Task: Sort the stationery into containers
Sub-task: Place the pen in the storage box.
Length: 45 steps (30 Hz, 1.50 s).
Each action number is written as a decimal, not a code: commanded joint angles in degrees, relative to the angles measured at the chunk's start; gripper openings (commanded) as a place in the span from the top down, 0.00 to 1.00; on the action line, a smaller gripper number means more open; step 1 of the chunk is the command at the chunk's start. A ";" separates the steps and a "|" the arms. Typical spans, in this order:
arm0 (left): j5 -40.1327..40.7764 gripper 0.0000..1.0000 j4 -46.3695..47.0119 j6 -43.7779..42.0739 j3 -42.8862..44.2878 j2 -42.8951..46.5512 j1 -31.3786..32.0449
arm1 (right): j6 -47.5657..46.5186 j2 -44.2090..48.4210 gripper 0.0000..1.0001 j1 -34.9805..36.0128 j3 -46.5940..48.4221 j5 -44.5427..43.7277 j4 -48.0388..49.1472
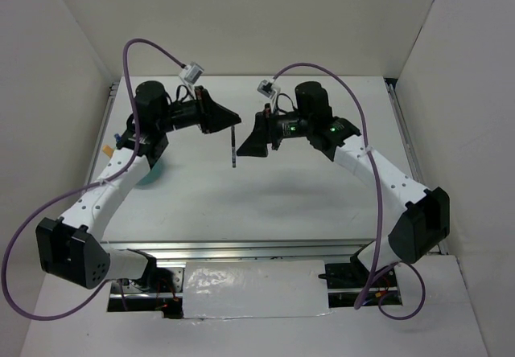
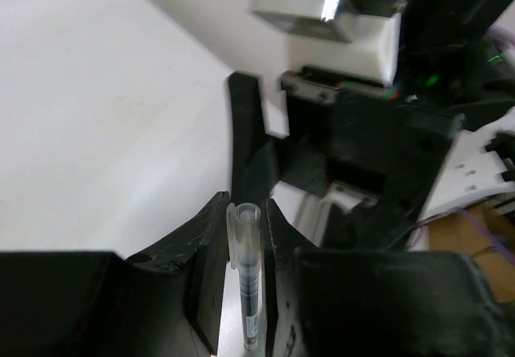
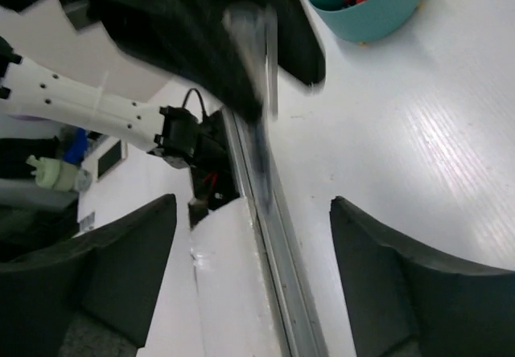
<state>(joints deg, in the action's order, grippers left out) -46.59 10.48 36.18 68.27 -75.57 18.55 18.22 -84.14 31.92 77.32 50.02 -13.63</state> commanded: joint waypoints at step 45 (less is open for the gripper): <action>-23.81 0.95 -53.28 -103.86 2.13 -13.46 -45.35 | -2.75 4.07 0.16 -12.85 -4.02 1.49 -3.07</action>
<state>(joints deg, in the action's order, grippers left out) -65.67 -43.24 -63.61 70.74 -88.42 -26.44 15.40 -80.09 19.44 71.99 50.41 -16.88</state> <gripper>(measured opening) 0.304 0.844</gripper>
